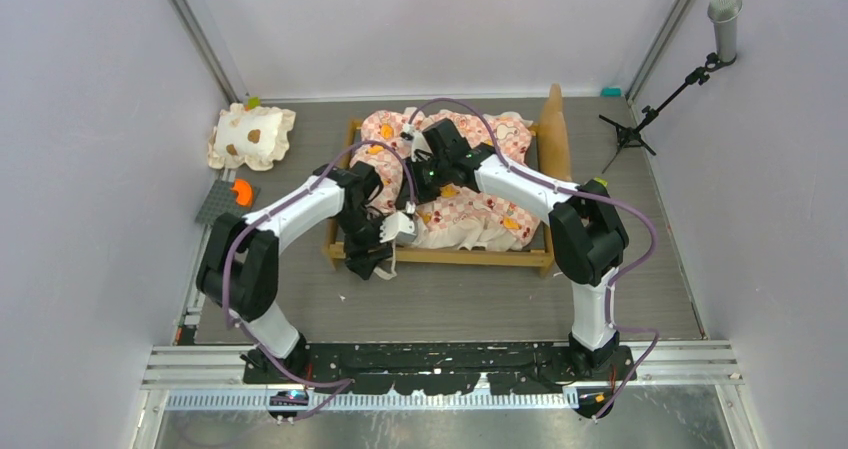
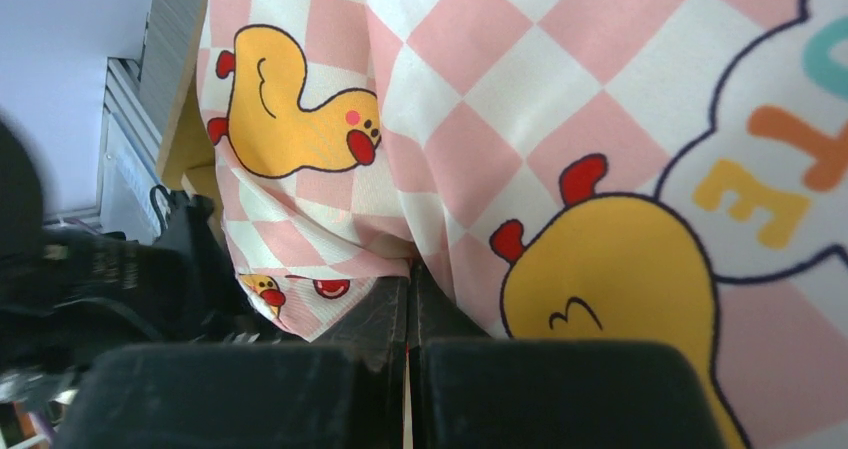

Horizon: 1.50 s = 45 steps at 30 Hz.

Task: Set up the pet bed
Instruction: Cross the ropes on the bed frame.

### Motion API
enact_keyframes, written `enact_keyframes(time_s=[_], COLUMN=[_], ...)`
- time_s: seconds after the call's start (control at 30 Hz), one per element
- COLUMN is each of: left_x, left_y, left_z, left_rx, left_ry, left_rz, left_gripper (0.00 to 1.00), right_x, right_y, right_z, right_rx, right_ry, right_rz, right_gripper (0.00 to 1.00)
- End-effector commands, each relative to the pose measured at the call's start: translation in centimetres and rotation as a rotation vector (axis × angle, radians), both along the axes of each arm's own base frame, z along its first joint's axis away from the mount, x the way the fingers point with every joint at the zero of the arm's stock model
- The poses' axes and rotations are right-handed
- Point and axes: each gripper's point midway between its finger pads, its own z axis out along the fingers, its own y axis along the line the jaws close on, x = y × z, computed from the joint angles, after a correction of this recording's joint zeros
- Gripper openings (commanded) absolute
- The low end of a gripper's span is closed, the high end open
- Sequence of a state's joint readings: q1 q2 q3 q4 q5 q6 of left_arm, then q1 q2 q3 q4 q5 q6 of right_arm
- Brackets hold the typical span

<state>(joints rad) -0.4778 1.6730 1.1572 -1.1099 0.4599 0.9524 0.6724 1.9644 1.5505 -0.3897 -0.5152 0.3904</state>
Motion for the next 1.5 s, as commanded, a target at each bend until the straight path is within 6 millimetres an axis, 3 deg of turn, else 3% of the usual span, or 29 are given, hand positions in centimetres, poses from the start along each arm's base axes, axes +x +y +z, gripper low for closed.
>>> enact_keyframes(time_s=[0.0,0.4,0.53,0.6,0.7,0.8,0.9,1.17,1.33,1.37,1.47], left_x=[-0.2,1.6,2.9,3.7,4.5,4.6,3.7,1.1,0.2,0.0,0.0], left_y=[-0.3,-0.9,-2.1,-1.9,-0.4,3.5,5.8,10.3,11.0,11.0,11.0], left_z=[4.7,9.8,13.2,14.4,16.1,17.2,18.5,19.3,17.6,17.1,17.1], left_rx=[-0.059,-0.182,-0.33,-0.381,-0.437,-0.405,-0.416,-0.424,-0.413,-0.404,-0.4], left_ry=[-0.09,-0.346,-0.475,-0.523,-0.572,-0.634,-0.671,-0.737,-0.705,-0.695,-0.683], left_rz=[0.019,0.159,0.33,0.484,0.798,1.133,1.299,1.542,1.609,1.615,1.638], left_gripper=[0.59,0.66,0.93,1.0,1.0,1.0,1.0,1.0,1.0,1.0,1.0], right_x=[0.7,0.8,0.9,0.9,0.5,-0.5,-1.7,-5.3,-6.0,-5.9,-5.5], right_y=[0.7,0.7,0.7,0.8,1.0,2.0,3.7,8.9,9.8,9.7,9.0], right_z=[1.6,1.7,2.3,2.8,4.4,6.1,7.5,6.5,5.2,5.3,6.5], right_rx=[0.031,0.026,0.032,0.041,0.064,0.091,0.118,0.104,0.057,0.054,0.04], right_ry=[-0.04,-0.044,-0.057,-0.067,-0.092,-0.118,-0.129,-0.122,-0.124,-0.132,-0.18], right_rz=[0.006,0.0,-0.008,-0.01,0.001,0.018,0.047,0.143,0.167,0.166,0.145], right_gripper=[0.01,0.01,0.01,0.02,0.02,0.03,0.04,0.06,0.26,0.33,0.38])
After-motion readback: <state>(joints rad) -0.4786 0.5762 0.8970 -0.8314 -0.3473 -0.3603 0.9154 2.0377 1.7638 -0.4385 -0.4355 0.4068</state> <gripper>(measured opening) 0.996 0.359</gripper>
